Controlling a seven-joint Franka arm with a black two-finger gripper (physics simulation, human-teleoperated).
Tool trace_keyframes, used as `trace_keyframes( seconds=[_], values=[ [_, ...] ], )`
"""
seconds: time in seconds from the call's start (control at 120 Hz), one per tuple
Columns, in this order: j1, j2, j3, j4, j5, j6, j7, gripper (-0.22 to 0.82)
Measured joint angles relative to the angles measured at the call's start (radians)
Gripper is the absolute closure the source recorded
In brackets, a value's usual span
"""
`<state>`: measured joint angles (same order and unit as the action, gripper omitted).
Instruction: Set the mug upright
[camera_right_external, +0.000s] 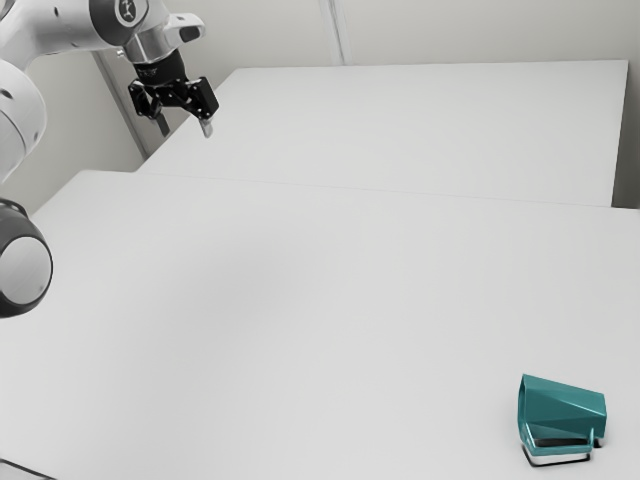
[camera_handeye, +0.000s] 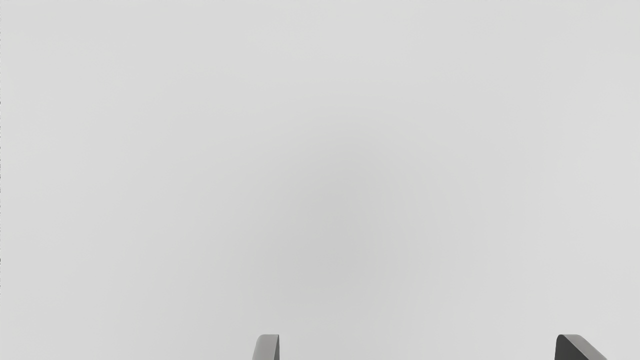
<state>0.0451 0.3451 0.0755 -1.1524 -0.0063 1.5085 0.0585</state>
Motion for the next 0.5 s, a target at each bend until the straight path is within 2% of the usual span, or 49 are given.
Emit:
trace_keyframes(
  seconds=[0.2,0.292,0.408,0.5],
  values=[
    [0.002,-0.003,0.002,-0.023,-0.001,0.013,0.002,0.0],
    [-0.038,-0.046,0.0,-0.1,-0.001,0.032,0.002,0.0],
    [-0.094,-0.274,-0.006,-0.451,-0.045,0.125,-0.005,0.0],
    [-0.148,-0.424,-0.009,-0.71,-0.171,0.221,-0.016,0.0]
  ],
)
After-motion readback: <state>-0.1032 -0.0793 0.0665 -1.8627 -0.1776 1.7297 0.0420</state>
